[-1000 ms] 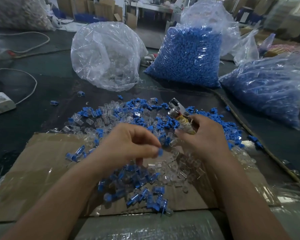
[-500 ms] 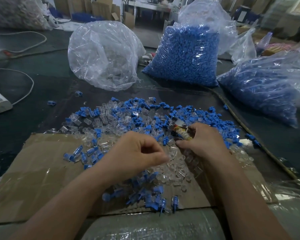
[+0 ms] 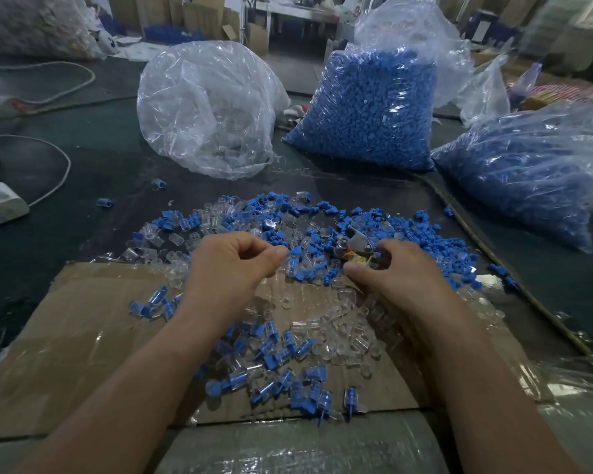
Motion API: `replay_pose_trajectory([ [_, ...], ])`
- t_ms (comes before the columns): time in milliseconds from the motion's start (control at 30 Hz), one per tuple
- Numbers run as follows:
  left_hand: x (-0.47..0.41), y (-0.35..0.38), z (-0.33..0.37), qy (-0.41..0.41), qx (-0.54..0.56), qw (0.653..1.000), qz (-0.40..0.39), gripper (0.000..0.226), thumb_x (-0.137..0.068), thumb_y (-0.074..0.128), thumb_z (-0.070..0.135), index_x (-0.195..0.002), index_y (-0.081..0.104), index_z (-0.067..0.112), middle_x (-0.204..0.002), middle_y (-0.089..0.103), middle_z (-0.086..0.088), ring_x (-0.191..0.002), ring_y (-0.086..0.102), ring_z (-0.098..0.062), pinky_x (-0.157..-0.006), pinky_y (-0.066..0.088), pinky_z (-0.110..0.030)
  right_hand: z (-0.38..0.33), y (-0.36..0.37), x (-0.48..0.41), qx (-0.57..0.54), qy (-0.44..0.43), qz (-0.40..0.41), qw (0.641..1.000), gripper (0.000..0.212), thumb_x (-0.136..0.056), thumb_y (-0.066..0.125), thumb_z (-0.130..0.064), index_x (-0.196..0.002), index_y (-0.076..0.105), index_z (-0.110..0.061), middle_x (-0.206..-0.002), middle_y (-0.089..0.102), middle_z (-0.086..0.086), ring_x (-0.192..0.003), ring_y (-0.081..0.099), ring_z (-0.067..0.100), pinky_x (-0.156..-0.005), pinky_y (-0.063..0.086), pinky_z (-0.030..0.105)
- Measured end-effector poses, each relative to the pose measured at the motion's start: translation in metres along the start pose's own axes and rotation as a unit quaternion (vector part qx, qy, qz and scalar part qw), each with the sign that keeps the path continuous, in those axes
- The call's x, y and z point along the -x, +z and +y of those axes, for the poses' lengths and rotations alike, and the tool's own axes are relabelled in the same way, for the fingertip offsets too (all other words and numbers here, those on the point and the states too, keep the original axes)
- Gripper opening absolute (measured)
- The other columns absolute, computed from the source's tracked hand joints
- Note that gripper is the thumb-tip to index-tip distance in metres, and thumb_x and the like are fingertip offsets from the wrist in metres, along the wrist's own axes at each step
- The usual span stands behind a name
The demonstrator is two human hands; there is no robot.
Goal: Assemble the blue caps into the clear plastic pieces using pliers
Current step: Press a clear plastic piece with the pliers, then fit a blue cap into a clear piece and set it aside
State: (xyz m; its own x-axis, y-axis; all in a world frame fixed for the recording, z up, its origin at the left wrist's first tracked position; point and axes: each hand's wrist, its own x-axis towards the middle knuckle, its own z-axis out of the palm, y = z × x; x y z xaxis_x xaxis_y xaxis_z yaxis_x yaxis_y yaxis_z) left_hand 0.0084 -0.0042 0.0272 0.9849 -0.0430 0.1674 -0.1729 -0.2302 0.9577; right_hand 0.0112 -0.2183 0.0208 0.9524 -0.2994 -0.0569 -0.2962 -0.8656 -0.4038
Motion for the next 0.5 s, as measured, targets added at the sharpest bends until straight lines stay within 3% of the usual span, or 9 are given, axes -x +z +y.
replay_pose_trajectory([
  [133, -0.001, 0.000, 0.000, 0.004, 0.003, 1.000, 0.024, 0.022, -0.079, 0.069, 0.018, -0.057, 0.063, 0.018, -0.046, 0.059, 0.012, -0.036, 0.045, 0.004, -0.041, 0.036, -0.005, -0.020, 0.004, 0.009, 0.017, -0.143, 0.150, 0.978, 0.060, -0.079, 0.057, -0.056, -0.126, 0.051, -0.020, -0.130, 0.050, 0.000, -0.122, 0.039, 0.015, -0.109, 0.021, 0.043],
  [200, -0.001, -0.001, -0.001, 0.004, 0.002, 0.999, 0.034, 0.023, -0.078, 0.069, 0.018, -0.057, 0.063, 0.019, -0.046, 0.059, 0.010, -0.037, 0.045, 0.004, -0.042, 0.037, -0.006, -0.034, 0.009, 0.014, 0.000, -0.214, 0.131, 0.968, 0.052, -0.081, 0.058, -0.050, -0.123, 0.055, -0.020, -0.127, 0.053, -0.002, -0.120, 0.040, 0.012, -0.111, 0.018, 0.039],
  [300, -0.002, -0.001, -0.001, 0.011, 0.000, 0.999, 0.038, 0.023, -0.078, 0.069, 0.019, -0.056, 0.062, 0.020, -0.048, 0.060, 0.008, -0.038, 0.046, 0.003, -0.043, 0.039, -0.007, -0.047, 0.019, 0.019, 0.055, -0.284, 0.050, 0.956, 0.050, -0.083, 0.055, -0.048, -0.127, 0.051, -0.026, -0.132, 0.050, -0.007, -0.122, 0.040, 0.008, -0.111, 0.000, 0.037],
  [500, -0.002, -0.001, -0.001, 0.014, -0.010, 0.999, 0.032, 0.024, -0.078, 0.069, 0.020, -0.055, 0.062, 0.024, -0.050, 0.061, 0.009, -0.040, 0.047, 0.002, -0.043, 0.040, -0.009, -0.055, 0.031, 0.018, 0.086, -0.317, -0.002, 0.945, 0.042, -0.089, 0.052, -0.038, -0.130, 0.047, -0.031, -0.134, 0.048, -0.011, -0.126, 0.037, 0.007, -0.106, -0.014, 0.038],
])
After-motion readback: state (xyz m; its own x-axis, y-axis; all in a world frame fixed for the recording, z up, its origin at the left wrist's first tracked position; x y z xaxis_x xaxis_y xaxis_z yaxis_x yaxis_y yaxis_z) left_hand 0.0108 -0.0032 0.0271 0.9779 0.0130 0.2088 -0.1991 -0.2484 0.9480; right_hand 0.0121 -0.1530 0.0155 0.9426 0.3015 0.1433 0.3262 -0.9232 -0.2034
